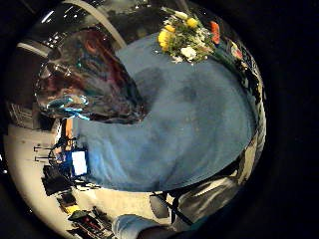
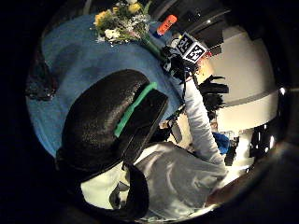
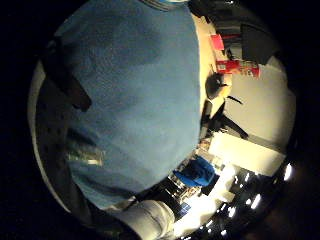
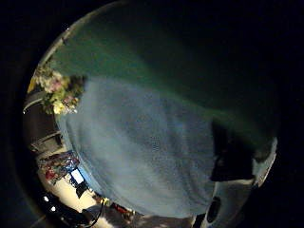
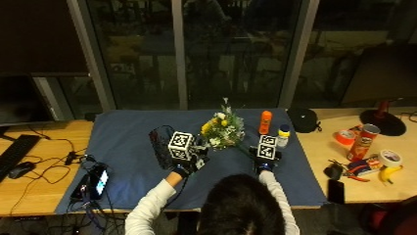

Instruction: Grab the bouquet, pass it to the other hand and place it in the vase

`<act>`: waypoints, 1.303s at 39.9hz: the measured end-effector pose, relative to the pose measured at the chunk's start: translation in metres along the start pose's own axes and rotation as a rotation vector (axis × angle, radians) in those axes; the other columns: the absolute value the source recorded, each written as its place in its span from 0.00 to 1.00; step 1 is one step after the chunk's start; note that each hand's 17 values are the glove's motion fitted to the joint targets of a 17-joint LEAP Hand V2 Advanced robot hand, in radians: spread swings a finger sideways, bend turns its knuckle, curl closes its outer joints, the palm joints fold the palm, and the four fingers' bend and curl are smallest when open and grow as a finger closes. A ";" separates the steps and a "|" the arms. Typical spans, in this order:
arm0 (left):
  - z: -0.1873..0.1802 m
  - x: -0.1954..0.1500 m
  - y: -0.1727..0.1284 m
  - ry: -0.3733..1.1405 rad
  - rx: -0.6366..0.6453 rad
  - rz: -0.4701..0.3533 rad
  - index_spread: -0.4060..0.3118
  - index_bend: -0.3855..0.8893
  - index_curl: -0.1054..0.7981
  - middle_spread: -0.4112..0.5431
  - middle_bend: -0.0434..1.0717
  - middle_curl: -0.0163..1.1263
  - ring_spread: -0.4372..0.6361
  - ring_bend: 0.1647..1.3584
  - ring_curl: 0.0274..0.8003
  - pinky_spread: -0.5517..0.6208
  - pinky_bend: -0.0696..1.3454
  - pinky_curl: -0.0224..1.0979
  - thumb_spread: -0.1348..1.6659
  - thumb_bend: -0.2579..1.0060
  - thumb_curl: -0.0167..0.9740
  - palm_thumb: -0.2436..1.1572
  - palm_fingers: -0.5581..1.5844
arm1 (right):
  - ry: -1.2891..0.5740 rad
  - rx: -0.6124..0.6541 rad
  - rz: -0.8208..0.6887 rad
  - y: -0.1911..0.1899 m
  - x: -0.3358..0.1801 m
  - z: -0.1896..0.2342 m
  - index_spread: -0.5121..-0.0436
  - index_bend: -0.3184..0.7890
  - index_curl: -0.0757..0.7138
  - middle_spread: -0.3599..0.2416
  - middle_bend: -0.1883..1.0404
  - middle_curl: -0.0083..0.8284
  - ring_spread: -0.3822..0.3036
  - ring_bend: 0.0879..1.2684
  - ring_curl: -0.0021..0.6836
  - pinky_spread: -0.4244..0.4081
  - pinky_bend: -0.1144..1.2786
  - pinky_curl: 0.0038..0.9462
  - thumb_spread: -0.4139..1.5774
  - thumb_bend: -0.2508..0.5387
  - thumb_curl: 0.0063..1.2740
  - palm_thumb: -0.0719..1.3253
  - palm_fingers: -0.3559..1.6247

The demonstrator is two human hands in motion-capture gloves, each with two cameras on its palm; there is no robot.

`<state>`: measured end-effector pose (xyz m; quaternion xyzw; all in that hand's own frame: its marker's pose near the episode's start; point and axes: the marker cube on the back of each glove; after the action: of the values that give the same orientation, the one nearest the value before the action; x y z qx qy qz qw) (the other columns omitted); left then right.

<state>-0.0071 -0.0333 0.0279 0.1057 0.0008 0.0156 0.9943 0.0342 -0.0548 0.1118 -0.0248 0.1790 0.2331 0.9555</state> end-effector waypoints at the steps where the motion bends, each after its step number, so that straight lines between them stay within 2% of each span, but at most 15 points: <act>1: 0.000 0.000 0.001 0.002 -0.007 -0.003 0.59 0.44 0.43 0.84 0.19 0.21 0.85 0.34 0.26 0.87 0.30 0.27 0.69 0.19 0.25 0.20 0.24 | -0.024 0.017 0.014 -0.001 0.001 0.002 0.62 0.39 0.29 0.31 0.53 0.54 0.24 0.53 0.56 0.24 0.54 0.36 0.70 0.45 0.32 0.71 0.78; 2: 0.001 0.000 0.001 0.005 -0.015 -0.005 0.59 0.44 0.43 0.84 0.19 0.21 0.85 0.33 0.25 0.87 0.30 0.28 0.69 0.19 0.25 0.20 0.24 | -0.057 0.052 0.023 -0.003 0.002 0.003 0.60 0.46 0.33 0.31 0.54 0.55 0.23 0.53 0.58 0.21 0.52 0.36 0.71 0.46 0.32 0.72 0.83; 4: 0.003 -0.001 0.001 0.012 -0.034 -0.012 0.59 0.44 0.44 0.84 0.19 0.21 0.85 0.33 0.25 0.87 0.30 0.28 0.69 0.19 0.26 0.20 0.24 | -0.123 0.145 0.038 -0.009 0.004 0.004 0.58 0.41 0.34 0.29 0.55 0.57 0.22 0.53 0.59 0.19 0.52 0.36 0.70 0.45 0.32 0.73 0.80; 5: 0.005 -0.002 0.001 0.017 -0.046 -0.017 0.59 0.44 0.44 0.84 0.19 0.21 0.85 0.32 0.25 0.87 0.30 0.28 0.69 0.19 0.26 0.20 0.24 | -0.151 0.185 0.050 -0.011 0.005 0.004 0.58 0.46 0.36 0.30 0.56 0.58 0.24 0.60 0.64 0.19 0.55 0.39 0.73 0.46 0.32 0.73 0.89; 9: 0.007 -0.007 0.000 0.047 -0.091 -0.070 0.59 0.44 0.45 0.84 0.19 0.21 0.86 0.32 0.25 0.87 0.29 0.28 0.69 0.19 0.26 0.20 0.24 | -0.339 0.270 0.063 -0.015 0.003 0.005 0.58 0.52 0.43 0.29 0.62 0.63 0.25 0.66 0.68 0.22 0.60 0.43 0.74 0.36 0.29 0.67 0.93; 11: 0.003 -0.009 -0.001 0.069 -0.090 -0.111 0.59 0.44 0.46 0.84 0.18 0.21 0.86 0.31 0.25 0.87 0.29 0.28 0.69 0.19 0.26 0.20 0.24 | -0.513 0.299 0.012 -0.020 -0.005 0.000 0.58 0.62 0.49 0.30 0.67 0.66 0.26 0.68 0.71 0.24 0.58 0.44 0.73 0.29 0.27 0.61 0.96; 16: -0.002 -0.011 -0.010 0.168 -0.085 -0.153 0.60 0.47 0.48 0.84 0.18 0.21 0.87 0.29 0.24 0.88 0.28 0.28 0.70 0.20 0.27 0.22 0.25 | -0.782 0.174 0.058 -0.010 -0.012 -0.008 0.60 0.76 0.59 0.31 0.75 0.71 0.27 0.71 0.75 0.26 0.60 0.47 0.72 0.27 0.26 0.57 0.95; 20: -0.016 -0.004 -0.021 0.336 -0.061 -0.159 0.62 0.48 0.50 0.84 0.19 0.21 0.87 0.28 0.24 0.88 0.26 0.28 0.71 0.20 0.27 0.24 0.26 | -0.975 0.110 0.096 0.006 -0.025 -0.034 0.62 0.83 0.65 0.33 0.79 0.74 0.28 0.74 0.78 0.27 0.61 0.49 0.72 0.28 0.25 0.57 0.93; 22: -0.023 -0.002 -0.031 0.450 -0.032 -0.171 0.64 0.48 0.50 0.84 0.20 0.22 0.87 0.28 0.24 0.88 0.26 0.28 0.70 0.21 0.29 0.27 0.26 | -1.120 0.149 0.021 0.013 -0.039 -0.058 0.63 0.86 0.68 0.34 0.81 0.76 0.29 0.75 0.79 0.27 0.62 0.50 0.73 0.36 0.27 0.64 0.92; 27: -0.044 0.004 -0.055 0.712 0.062 -0.216 0.67 0.48 0.52 0.81 0.22 0.23 0.86 0.27 0.23 0.87 0.23 0.27 0.67 0.22 0.32 0.34 0.29 | -1.380 0.250 -0.161 0.026 -0.066 -0.103 0.65 0.87 0.72 0.35 0.85 0.78 0.29 0.78 0.82 0.28 0.65 0.53 0.73 0.40 0.31 0.72 0.90; 32: -0.060 0.019 -0.078 0.893 0.167 -0.270 0.69 0.46 0.52 0.79 0.22 0.25 0.85 0.26 0.24 0.87 0.21 0.27 0.64 0.21 0.35 0.40 0.30 | -1.477 0.390 -0.242 0.035 -0.088 -0.130 0.66 0.86 0.75 0.36 0.87 0.79 0.30 0.81 0.84 0.29 0.66 0.55 0.70 0.39 0.34 0.74 0.88; 40: -0.078 0.073 -0.096 1.010 0.263 -0.252 0.75 0.43 0.52 0.80 0.19 0.25 0.87 0.26 0.25 0.87 0.22 0.28 0.61 0.19 0.36 0.43 0.27 | -1.571 0.378 -0.261 0.063 -0.128 -0.141 0.67 0.85 0.78 0.38 0.89 0.80 0.31 0.83 0.85 0.29 0.67 0.57 0.65 0.35 0.40 0.77 0.87; 45: -0.077 0.102 -0.106 1.053 0.356 -0.233 0.75 0.42 0.50 0.75 0.23 0.26 0.84 0.28 0.25 0.85 0.21 0.28 0.60 0.18 0.37 0.43 0.31 | -1.624 0.331 -0.271 0.083 -0.156 -0.140 0.67 0.84 0.80 0.38 0.89 0.80 0.31 0.84 0.85 0.30 0.67 0.58 0.62 0.32 0.43 0.78 0.86; 50: -0.082 0.120 -0.113 0.987 0.513 -0.212 0.67 0.39 0.47 0.56 0.30 0.29 0.64 0.33 0.27 0.71 0.25 0.29 0.60 0.20 0.39 0.48 0.48 | -1.643 0.378 -0.333 0.107 -0.182 -0.139 0.67 0.84 0.81 0.38 0.89 0.80 0.32 0.84 0.85 0.30 0.67 0.58 0.60 0.30 0.45 0.78 0.86; 52: -0.083 0.119 -0.117 0.971 0.577 -0.232 0.61 0.38 0.46 0.47 0.35 0.31 0.53 0.35 0.29 0.59 0.30 0.32 0.60 0.22 0.40 0.54 0.59 | -1.637 0.377 -0.313 0.116 -0.189 -0.136 0.67 0.84 0.82 0.38 0.89 0.80 0.32 0.84 0.85 0.30 0.67 0.59 0.60 0.30 0.46 0.78 0.86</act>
<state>0.1148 -0.1266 -0.0777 0.3525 0.4731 -0.0478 0.8060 -0.2198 -0.0519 0.0553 0.2863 -0.5375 0.0092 0.7931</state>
